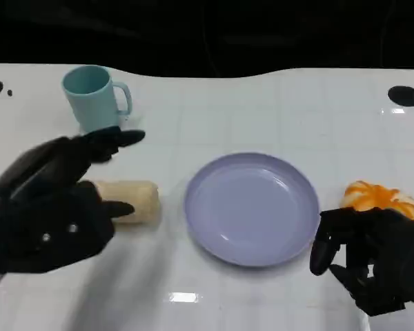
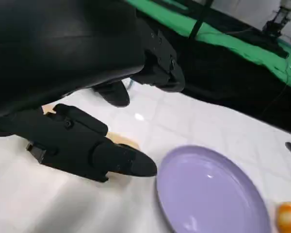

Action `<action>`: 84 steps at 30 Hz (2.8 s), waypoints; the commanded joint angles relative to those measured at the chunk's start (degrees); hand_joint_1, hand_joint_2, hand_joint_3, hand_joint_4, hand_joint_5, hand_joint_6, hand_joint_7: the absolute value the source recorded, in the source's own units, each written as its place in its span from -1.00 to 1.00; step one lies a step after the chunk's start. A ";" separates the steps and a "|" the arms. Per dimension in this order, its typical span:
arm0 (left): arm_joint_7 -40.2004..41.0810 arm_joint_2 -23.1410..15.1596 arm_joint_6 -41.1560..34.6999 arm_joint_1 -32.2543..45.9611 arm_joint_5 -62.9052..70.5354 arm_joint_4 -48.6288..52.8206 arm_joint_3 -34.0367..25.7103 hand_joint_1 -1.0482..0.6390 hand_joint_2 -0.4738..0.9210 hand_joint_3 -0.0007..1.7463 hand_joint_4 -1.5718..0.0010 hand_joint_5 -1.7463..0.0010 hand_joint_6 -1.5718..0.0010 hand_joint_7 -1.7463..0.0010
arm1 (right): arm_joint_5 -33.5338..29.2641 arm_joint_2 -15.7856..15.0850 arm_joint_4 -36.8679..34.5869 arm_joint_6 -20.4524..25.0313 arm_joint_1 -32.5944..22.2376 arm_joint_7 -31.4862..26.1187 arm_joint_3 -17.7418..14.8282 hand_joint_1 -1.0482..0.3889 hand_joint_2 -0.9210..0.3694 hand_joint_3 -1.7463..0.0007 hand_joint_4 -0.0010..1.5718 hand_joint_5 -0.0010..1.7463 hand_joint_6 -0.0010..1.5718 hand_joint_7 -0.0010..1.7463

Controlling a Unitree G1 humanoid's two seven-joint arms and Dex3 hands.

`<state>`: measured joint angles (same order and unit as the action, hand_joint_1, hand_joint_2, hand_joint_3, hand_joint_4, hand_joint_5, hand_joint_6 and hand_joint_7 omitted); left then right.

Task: Grasp the towel on the left side of the plate with the left hand and place it into the plate.

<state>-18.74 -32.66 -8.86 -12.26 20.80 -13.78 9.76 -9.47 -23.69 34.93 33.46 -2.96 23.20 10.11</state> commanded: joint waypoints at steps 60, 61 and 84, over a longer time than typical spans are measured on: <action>31.36 13.02 13.49 -24.58 20.54 52.10 15.02 0.02 0.61 -0.25 -0.09 -1.00 0.20 -0.88 | 0.12 0.71 0.92 1.86 0.14 -1.16 0.56 0.45 -0.46 -0.22 -0.09 1.00 -0.11 0.62; 30.67 13.13 13.22 -23.94 20.28 49.75 14.82 0.02 0.60 -0.24 -0.10 -1.00 0.21 -0.92 | 0.07 0.68 1.00 2.12 0.15 -1.15 0.64 0.45 -0.46 -0.22 -0.09 1.00 -0.11 0.62; 17.03 25.47 6.17 -21.00 20.12 31.85 20.33 0.02 0.42 0.01 -0.13 -1.00 0.22 -1.00 | -0.79 -0.12 4.13 4.32 -0.33 -0.73 2.34 0.44 -0.51 -0.15 -0.09 1.00 -0.12 0.60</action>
<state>-1.20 -8.24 -1.78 -33.13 40.05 16.98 29.01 -9.94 -22.90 37.84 37.07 -2.91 22.28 12.30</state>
